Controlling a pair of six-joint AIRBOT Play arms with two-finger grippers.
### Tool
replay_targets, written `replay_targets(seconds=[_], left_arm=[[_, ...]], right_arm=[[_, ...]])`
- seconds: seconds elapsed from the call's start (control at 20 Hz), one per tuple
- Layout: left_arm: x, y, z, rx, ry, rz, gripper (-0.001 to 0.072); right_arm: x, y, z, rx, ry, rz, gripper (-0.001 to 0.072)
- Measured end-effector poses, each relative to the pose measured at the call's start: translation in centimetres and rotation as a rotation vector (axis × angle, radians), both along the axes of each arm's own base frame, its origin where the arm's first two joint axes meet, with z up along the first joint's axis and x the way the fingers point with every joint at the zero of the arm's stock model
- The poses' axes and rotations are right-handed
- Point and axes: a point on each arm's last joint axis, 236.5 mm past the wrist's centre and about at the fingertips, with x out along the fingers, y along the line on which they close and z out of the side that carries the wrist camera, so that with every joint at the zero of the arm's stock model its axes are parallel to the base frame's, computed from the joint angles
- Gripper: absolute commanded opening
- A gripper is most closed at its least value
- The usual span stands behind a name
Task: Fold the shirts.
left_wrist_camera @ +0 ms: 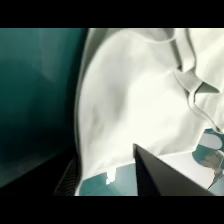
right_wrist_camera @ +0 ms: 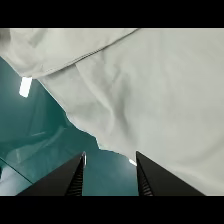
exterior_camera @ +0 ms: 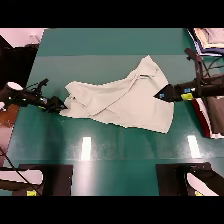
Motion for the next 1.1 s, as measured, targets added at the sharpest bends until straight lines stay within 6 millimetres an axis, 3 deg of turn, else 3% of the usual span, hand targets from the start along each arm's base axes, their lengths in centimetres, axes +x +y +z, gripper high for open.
replay_targets(seconds=[0.05, 0.1, 0.3, 0.45, 0.55, 0.8, 1.1], left_arm=[[-0.2, -0.4, -0.2, 0.003, 0.005, -0.016, 0.0074], [-0.4, -0.7, -0.5, 0.009, 0.011, -0.027, 0.0029], [-0.1, -1.1, 0.1, 0.019, 0.002, -0.052, 0.0019], [1.2, -1.2, 2.3, 0.018, -0.048, -0.048, 0.0019], [2.2, -1.2, 4.2, 0.023, -0.100, -0.041, 0.0019], [3.1, -1.1, 6.7, 0.039, -0.171, -0.032, 0.0020], [2.9, -1.2, 7.4, 0.032, -0.172, -0.041, 0.0020]], right_arm=[[-0.1, -0.8, 0.0, 0.002, 0.000, -0.029, 0.0364], [-0.3, -1.6, -0.1, 0.003, 0.007, -0.053, 0.0364], [-2.5, -6.0, -3.2, -0.010, 0.110, -0.200, 0.0365], [-5.0, -9.2, -6.8, -0.012, 0.210, -0.333, 0.0371], [-6.7, -10.5, -9.4, -0.003, 0.283, -0.398, 0.0413], [-9.6, -10.9, -15.2, 0.038, 0.444, -0.462, 0.0413], [-9.6, -9.5, -19.2, 0.131, 0.573, -0.468, 0.0412]])
